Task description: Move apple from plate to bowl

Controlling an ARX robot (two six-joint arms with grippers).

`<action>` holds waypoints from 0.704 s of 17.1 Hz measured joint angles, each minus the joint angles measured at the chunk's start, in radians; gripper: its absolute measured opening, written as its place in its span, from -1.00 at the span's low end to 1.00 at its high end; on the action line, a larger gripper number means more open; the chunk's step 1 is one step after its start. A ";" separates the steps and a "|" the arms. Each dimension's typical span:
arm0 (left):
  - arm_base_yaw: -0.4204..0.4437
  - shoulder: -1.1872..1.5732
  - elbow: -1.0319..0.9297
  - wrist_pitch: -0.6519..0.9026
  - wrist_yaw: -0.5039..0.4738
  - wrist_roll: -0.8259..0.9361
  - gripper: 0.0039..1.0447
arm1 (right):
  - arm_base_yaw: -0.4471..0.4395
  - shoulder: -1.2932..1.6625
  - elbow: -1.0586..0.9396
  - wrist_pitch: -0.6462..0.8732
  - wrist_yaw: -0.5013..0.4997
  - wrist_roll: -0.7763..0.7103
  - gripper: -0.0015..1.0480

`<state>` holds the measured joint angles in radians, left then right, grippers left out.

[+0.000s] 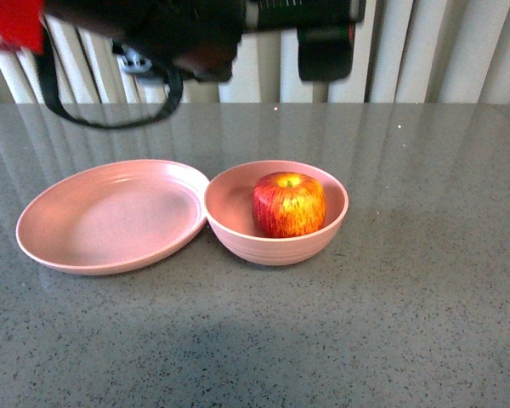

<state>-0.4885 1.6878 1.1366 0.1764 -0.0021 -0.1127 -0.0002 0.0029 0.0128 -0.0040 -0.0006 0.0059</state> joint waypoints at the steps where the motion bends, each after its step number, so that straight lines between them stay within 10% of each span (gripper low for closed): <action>1: 0.013 -0.043 -0.005 0.030 -0.007 -0.004 0.88 | 0.000 0.000 0.000 0.000 0.000 0.000 0.87; 5: 0.145 -0.248 -0.125 0.103 -0.040 -0.012 0.88 | 0.000 0.000 0.000 0.000 0.000 0.000 0.87; 7: 0.236 -0.421 -0.309 0.303 -0.219 0.053 0.50 | 0.000 0.000 0.000 0.000 0.000 0.000 0.87; 12: 0.336 -0.632 -0.722 0.437 -0.144 0.095 -0.61 | 0.000 0.000 0.000 -0.001 0.000 0.000 0.87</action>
<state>-0.1520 1.0554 0.4145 0.6136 -0.1459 -0.0174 -0.0002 0.0029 0.0128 -0.0048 -0.0006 0.0059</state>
